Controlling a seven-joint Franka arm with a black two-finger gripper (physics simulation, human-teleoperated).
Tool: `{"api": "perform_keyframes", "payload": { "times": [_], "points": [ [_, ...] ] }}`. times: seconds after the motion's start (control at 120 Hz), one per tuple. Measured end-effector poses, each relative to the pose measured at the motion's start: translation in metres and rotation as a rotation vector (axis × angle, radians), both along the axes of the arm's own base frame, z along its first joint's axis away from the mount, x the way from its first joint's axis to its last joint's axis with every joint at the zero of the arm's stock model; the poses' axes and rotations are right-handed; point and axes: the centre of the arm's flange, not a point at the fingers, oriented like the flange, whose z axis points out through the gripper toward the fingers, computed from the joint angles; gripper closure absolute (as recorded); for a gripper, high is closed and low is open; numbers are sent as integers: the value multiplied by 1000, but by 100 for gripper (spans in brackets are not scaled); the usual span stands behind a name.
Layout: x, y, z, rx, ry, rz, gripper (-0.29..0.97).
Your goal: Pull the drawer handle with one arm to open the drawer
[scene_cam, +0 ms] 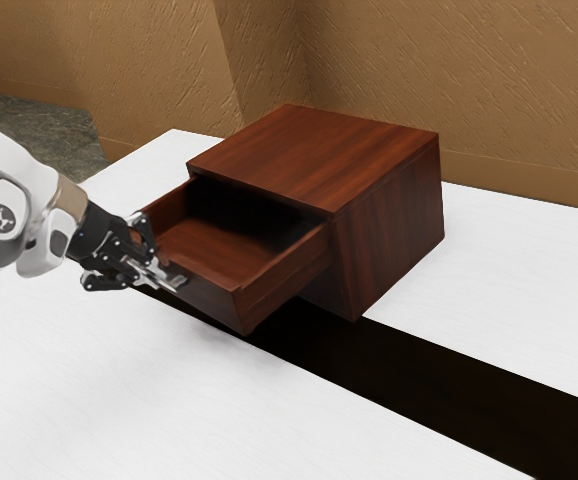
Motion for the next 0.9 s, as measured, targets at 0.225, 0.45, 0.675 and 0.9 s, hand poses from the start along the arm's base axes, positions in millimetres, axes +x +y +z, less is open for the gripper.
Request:
{"api": "perform_keyframes", "payload": {
  "times": [0.225, 0.45, 0.675, 0.9],
  "points": [
    [-22, 3, 1, -9, -18, -19, 77],
    [-26, 3, 2, -3, -30, -41, 79],
    [-28, 2, 4, 7, -33, -58, 70],
    [-35, 4, 19, 12, -54, -60, 62]
  ]
}}
